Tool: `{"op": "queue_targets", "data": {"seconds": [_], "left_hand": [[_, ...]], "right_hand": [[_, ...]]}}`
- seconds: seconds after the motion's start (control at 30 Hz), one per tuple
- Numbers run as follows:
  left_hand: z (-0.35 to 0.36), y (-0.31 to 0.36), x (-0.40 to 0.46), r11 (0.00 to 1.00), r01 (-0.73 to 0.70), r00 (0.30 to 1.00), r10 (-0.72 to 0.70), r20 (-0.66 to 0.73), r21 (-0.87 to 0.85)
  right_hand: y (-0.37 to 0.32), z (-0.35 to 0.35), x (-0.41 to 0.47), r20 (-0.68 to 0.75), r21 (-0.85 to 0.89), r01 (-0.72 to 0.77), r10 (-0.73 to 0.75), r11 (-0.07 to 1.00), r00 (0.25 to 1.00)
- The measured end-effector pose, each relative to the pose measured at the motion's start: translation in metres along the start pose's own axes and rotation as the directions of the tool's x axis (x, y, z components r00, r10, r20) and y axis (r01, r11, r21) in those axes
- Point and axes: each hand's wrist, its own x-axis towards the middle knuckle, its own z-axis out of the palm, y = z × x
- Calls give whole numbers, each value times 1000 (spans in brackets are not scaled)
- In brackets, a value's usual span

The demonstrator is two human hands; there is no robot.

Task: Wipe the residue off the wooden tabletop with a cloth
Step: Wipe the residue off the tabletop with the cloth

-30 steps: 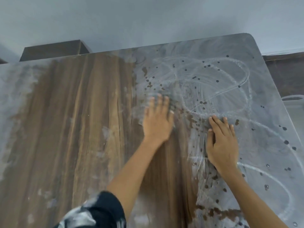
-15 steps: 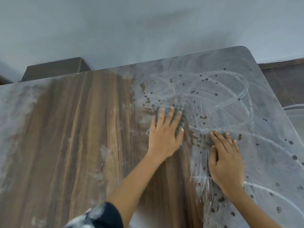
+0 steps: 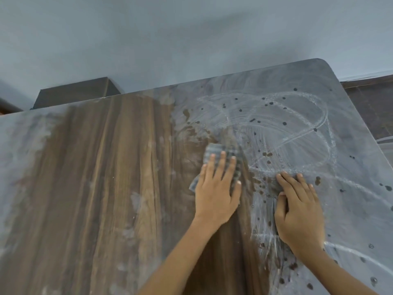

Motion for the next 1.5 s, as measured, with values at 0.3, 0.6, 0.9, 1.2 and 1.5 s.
{"op": "queue_targets", "data": {"seconds": [0.3,0.6,0.9,1.2,1.5], "left_hand": [[-25,-99,120,926,377,926,-377,-35,0],[-6,-41,77,988,154,988,-155,-22,-27],[-17,-71,122,996,87,996,-87,32,2],[-24,-116,179,771,632,769,-637,-56,-79],[-31,-126,175,982,-190,982,190,14,6]], "right_hand": [[1,2,1,-33,0,-1,1,1000,999],[-2,0,3,-36,-1,-29,29,1000,999],[-7,-11,22,-53,-147,70,-79,987,996],[-16,17,86,96,-128,180,-168,975,981],[-17,19,87,53,-73,152,-148,986,988]]}}
